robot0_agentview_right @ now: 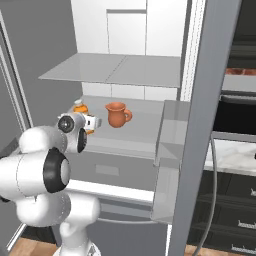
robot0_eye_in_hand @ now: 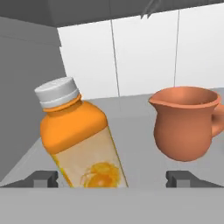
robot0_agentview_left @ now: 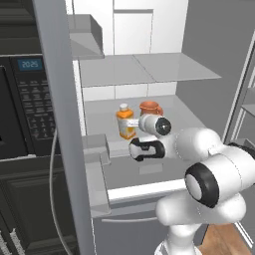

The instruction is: Place the mayonnaise and condiment bottle from the counter to the top shelf of the fridge. If the existing items in the fridge are on the top shelf, move them to other shelves.

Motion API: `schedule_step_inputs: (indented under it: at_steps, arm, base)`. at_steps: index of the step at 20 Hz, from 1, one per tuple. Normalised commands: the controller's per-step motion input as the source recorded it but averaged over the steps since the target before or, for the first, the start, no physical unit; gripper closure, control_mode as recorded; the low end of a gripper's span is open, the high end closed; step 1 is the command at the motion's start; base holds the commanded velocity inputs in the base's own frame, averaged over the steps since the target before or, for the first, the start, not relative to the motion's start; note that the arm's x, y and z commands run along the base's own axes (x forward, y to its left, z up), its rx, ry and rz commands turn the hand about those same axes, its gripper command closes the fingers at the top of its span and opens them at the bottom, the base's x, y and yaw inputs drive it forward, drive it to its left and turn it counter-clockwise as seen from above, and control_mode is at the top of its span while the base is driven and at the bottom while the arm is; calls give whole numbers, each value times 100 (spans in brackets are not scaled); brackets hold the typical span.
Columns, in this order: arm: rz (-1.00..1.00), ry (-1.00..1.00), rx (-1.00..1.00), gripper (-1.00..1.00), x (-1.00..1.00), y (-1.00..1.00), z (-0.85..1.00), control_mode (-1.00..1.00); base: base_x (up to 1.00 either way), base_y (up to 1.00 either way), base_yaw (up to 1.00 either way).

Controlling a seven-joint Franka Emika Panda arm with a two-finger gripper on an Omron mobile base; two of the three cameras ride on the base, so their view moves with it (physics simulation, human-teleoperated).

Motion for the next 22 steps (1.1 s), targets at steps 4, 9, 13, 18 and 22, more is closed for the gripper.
schedule_step_inputs:
  at_steps: [4,9,13,18,22]
  arm:
    - [0,0,-12,-100,-100,0,92,-100]
    - [-2,1,-8,-100,-100,0,100,-100]
    - [-6,11,-1,-100,-100,-6,100,-100]
    - [-7,24,0,-100,-100,-25,86,-100]
    - [-4,31,0,-100,-100,-21,43,-100]
  base:
    - [0,0,0]
    - [0,0,0]
    - [0,0,0]
    - [0,0,0]
    - [0,0,0]
